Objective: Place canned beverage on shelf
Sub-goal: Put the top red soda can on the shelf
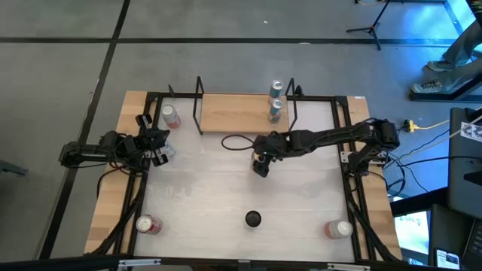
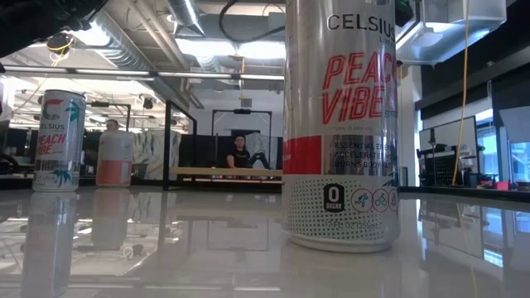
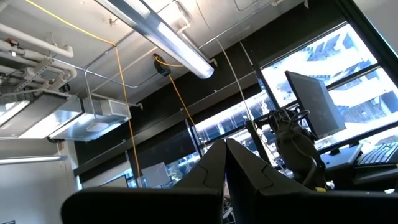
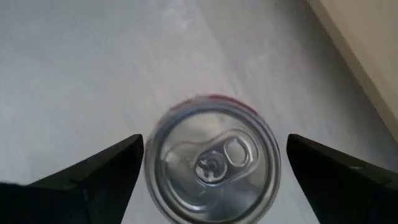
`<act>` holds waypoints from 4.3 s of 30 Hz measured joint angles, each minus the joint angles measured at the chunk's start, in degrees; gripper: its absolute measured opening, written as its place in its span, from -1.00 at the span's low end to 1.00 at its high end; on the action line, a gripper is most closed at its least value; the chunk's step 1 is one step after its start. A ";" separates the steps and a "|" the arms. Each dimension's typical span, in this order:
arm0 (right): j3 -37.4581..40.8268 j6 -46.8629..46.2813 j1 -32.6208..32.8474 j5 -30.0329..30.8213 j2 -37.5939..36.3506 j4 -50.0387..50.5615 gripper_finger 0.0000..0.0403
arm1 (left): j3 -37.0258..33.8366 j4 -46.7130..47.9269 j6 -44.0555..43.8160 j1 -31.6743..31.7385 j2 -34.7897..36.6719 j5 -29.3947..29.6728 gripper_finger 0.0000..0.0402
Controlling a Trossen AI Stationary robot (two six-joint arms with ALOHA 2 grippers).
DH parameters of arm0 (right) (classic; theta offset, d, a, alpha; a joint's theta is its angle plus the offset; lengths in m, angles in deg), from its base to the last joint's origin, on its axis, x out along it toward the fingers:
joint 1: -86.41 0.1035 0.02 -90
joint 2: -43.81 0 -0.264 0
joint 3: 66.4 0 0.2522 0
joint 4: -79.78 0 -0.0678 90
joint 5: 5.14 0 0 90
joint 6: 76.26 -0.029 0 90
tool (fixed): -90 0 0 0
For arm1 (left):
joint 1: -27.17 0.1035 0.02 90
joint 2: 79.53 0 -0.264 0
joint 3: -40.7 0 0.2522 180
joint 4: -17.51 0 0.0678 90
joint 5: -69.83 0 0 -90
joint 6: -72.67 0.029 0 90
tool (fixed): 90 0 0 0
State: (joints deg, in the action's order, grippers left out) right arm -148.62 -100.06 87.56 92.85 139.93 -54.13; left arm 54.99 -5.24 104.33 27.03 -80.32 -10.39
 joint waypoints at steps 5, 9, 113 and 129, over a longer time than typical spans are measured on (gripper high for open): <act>0.48 1.31 0.00 -0.08 0.00 -1.91 0.74 | 0.00 -0.02 0.00 0.02 -0.01 0.00 -0.97; 0.54 4.76 0.00 -1.11 -0.02 -2.02 0.41 | 0.00 -0.03 0.01 0.01 -0.01 -0.01 -0.97; -20.71 12.03 4.46 -7.50 12.74 17.24 0.88 | 0.00 -0.38 0.96 0.00 -0.01 0.04 -0.97; -20.76 19.03 4.50 -6.94 12.71 17.64 0.41 | 0.00 -0.42 0.94 0.02 -0.01 0.00 -0.97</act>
State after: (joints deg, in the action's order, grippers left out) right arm -169.38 -81.02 92.06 85.91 152.64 -36.49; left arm 54.99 -5.66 105.27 27.05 -80.32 -10.39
